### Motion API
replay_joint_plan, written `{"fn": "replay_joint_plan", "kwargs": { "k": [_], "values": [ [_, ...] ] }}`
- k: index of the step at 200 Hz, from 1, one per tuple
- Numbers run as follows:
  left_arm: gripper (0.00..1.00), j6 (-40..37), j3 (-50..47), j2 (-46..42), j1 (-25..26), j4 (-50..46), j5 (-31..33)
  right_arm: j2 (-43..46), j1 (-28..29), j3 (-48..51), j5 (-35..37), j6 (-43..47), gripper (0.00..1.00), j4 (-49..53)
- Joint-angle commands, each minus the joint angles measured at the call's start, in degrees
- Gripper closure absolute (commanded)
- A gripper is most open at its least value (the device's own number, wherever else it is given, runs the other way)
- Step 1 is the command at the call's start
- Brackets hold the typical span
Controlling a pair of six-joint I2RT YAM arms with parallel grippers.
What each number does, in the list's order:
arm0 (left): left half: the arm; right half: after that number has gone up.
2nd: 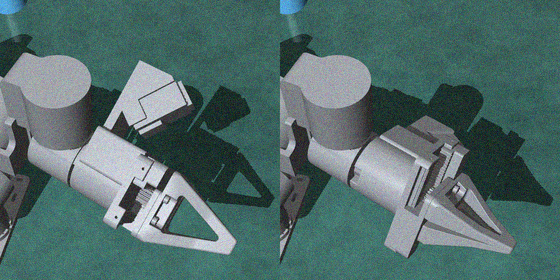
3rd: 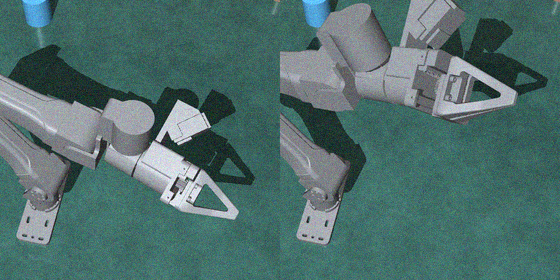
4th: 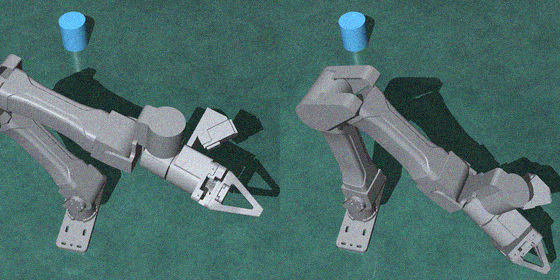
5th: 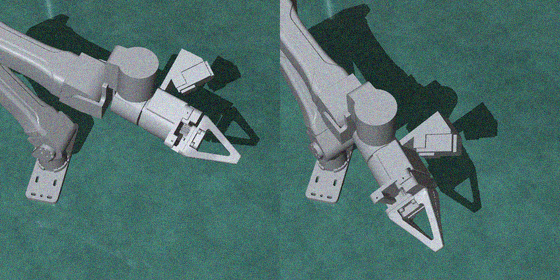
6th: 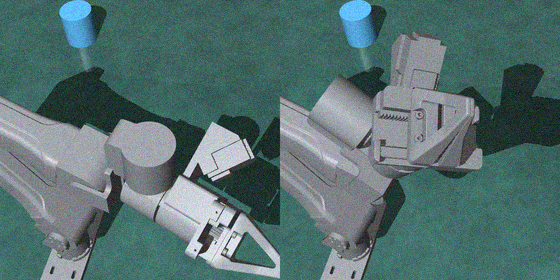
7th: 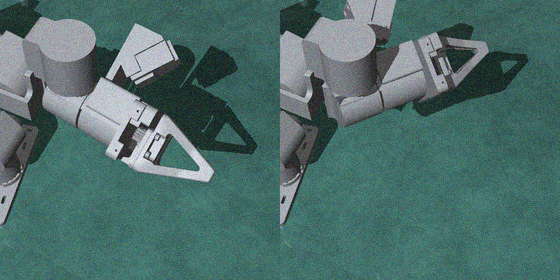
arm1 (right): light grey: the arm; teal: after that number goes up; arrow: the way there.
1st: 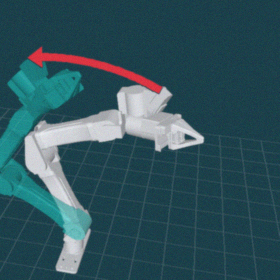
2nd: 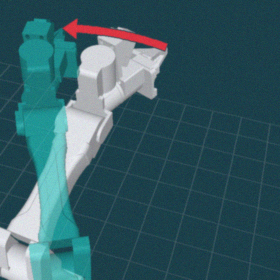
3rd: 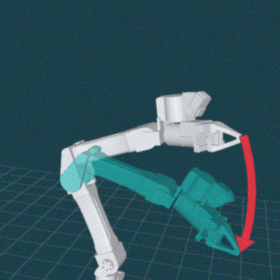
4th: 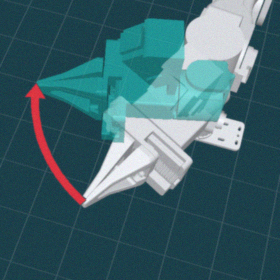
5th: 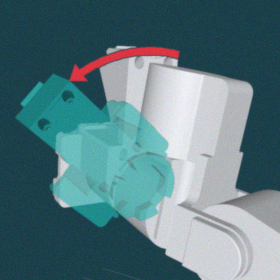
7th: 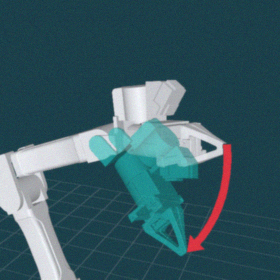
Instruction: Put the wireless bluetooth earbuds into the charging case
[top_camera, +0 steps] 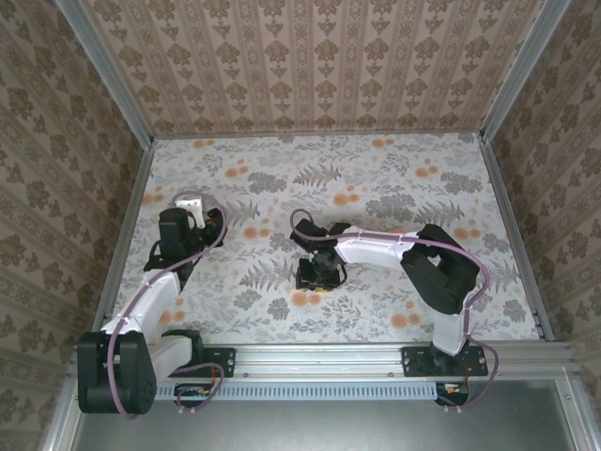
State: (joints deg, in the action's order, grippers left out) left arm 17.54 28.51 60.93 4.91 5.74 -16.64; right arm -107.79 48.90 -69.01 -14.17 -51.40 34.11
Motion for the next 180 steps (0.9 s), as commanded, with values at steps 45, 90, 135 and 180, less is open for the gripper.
{"fn": "replay_joint_plan", "kwargs": {
  "k": [45, 90, 135, 180],
  "values": [
    [0.89, -1.38, 1.01, -0.02, 0.34, -0.02, 0.30, -3.89, -0.76, -5.68, -2.79, 2.12, 0.59, -2.30],
    [0.89, -1.37, 1.02, -0.11, 0.36, -0.02, 0.21, -2.67, -0.71, -9.14, 0.43, 4.50, 0.59, 6.20],
    [0.89, -1.28, 0.75, -0.09, 0.38, 0.25, -0.06, -3.59, 0.14, -13.81, 2.75, 8.28, 0.59, 15.38],
    [0.89, -1.06, 0.42, 0.45, 0.54, 1.45, -1.95, -7.83, 0.25, -17.21, 2.32, 10.69, 0.60, 18.14]
  ]
}}
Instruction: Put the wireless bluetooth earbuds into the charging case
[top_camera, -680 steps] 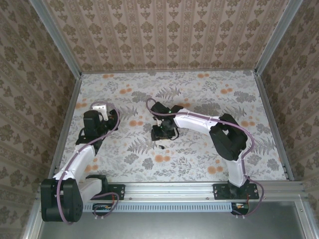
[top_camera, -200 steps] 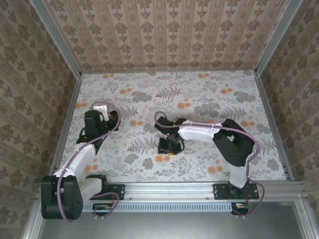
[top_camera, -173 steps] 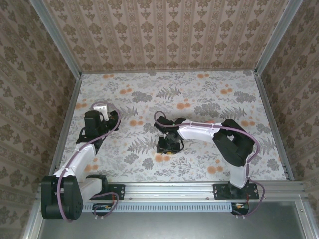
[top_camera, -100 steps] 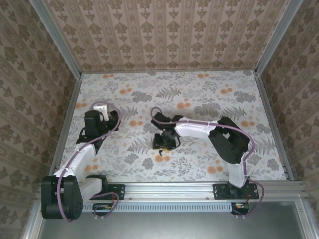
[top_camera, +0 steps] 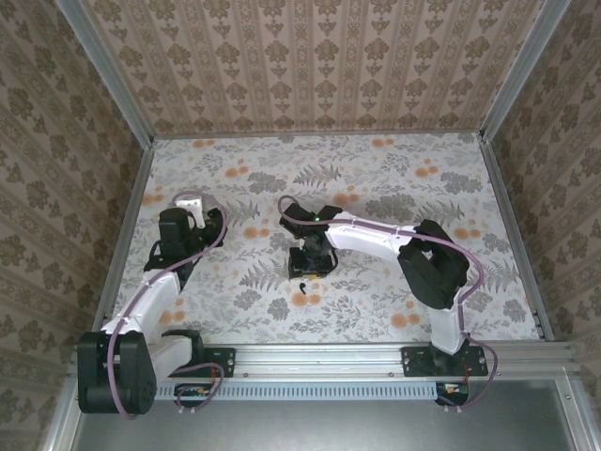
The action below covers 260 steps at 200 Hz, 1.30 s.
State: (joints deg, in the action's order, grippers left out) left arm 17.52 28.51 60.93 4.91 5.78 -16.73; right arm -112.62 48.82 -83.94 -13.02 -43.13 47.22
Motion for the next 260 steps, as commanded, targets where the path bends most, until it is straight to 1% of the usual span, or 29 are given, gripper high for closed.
{"fn": "replay_joint_plan", "kwargs": {
  "k": [1, 72, 138, 171, 213, 260],
  "values": [
    [0.89, -1.02, 0.41, 0.52, 0.58, 1.46, -1.92, -3.02, 0.33, -2.37, 1.11, 2.43, 0.60, 5.05],
    [0.89, -1.10, 0.84, 1.65, 1.49, 1.53, -2.87, -6.17, 0.95, -2.81, -1.29, 2.59, 0.64, 2.86],
    [0.89, -1.19, 0.91, 1.59, 1.45, 1.20, -2.69, -7.86, 1.06, -2.57, -1.40, 2.62, 0.66, 2.12],
    [0.89, -1.17, 1.04, 1.65, 1.44, 1.07, -2.77, -8.23, 1.12, -1.56, -0.97, 2.28, 0.69, 0.76],
    [0.89, -1.17, 1.02, 1.67, 1.51, 0.98, -2.78, -6.86, 1.13, 0.82, -0.53, 1.31, 0.76, -2.30],
    [0.89, -0.99, 0.05, 2.94, 2.72, 3.13, -2.82, -2.14, 0.91, 6.73, 0.85, -1.23, 0.80, -9.24]
  ]
}}
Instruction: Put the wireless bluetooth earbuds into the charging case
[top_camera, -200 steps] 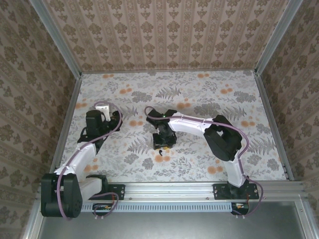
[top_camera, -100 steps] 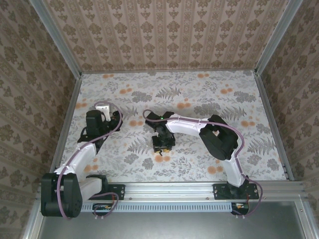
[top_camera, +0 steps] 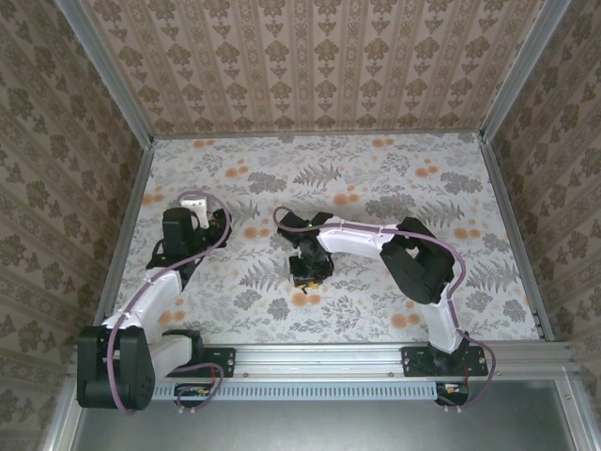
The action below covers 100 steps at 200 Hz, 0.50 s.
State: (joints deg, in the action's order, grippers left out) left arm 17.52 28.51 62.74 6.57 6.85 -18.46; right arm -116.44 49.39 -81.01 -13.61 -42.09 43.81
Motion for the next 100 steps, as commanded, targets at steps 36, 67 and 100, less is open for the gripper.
{"fn": "replay_joint_plan", "kwargs": {
  "k": [36, 67, 100],
  "values": [
    [0.89, -1.77, -1.37, 2.55, 4.57, 5.90, -1.84, 7.82, -0.63, 10.12, 4.42, -4.75, 0.81, -12.75],
    [0.90, -3.09, -3.60, 5.13, 8.83, 13.99, -2.87, 14.42, -2.24, 16.91, 7.02, -6.13, 0.81, -21.84],
    [0.90, -4.95, -4.25, 8.93, 13.90, 21.02, -3.45, 21.08, -4.43, 22.64, 9.39, -5.45, 0.82, -29.66]
  ]
}}
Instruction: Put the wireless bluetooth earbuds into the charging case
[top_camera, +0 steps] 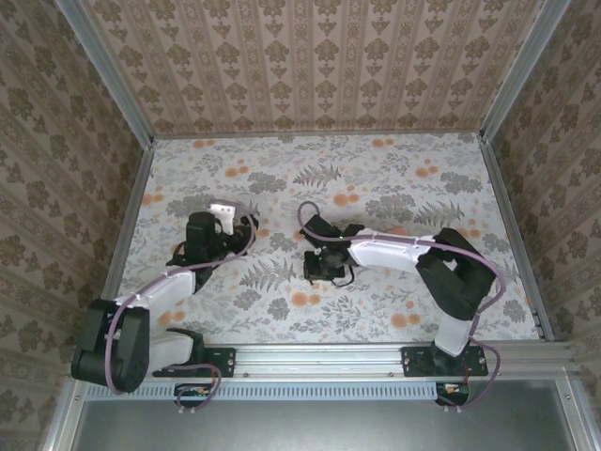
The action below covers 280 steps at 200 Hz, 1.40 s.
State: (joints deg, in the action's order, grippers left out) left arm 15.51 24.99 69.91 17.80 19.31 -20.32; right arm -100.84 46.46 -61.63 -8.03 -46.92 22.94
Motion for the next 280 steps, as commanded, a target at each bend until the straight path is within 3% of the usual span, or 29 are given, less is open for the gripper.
{"fn": "replay_joint_plan", "kwargs": {
  "k": [1, 84, 137, 211, 280],
  "values": [
    [0.90, -2.98, -0.69, 1.83, 2.80, 8.69, -1.58, 5.65, -1.57, 3.39, 3.90, -0.58, 0.81, -9.01],
    [0.90, -5.71, -0.35, 11.27, 11.55, 27.97, -3.78, 22.80, -7.87, 14.57, 5.13, 3.69, 0.80, -28.24],
    [0.90, -6.63, 0.99, 15.20, 14.27, 36.11, -7.41, 26.55, -7.87, 16.03, 3.26, 7.46, 0.79, -35.24],
    [0.90, -9.16, 3.91, 14.31, 15.94, 34.17, -17.74, 27.93, -7.89, 12.99, -2.04, 19.31, 0.78, -34.78],
    [0.90, -10.06, 4.86, 11.96, 16.76, 31.21, -17.39, 28.17, -7.79, 13.55, -1.64, 19.31, 0.78, -37.77]
  ]
}}
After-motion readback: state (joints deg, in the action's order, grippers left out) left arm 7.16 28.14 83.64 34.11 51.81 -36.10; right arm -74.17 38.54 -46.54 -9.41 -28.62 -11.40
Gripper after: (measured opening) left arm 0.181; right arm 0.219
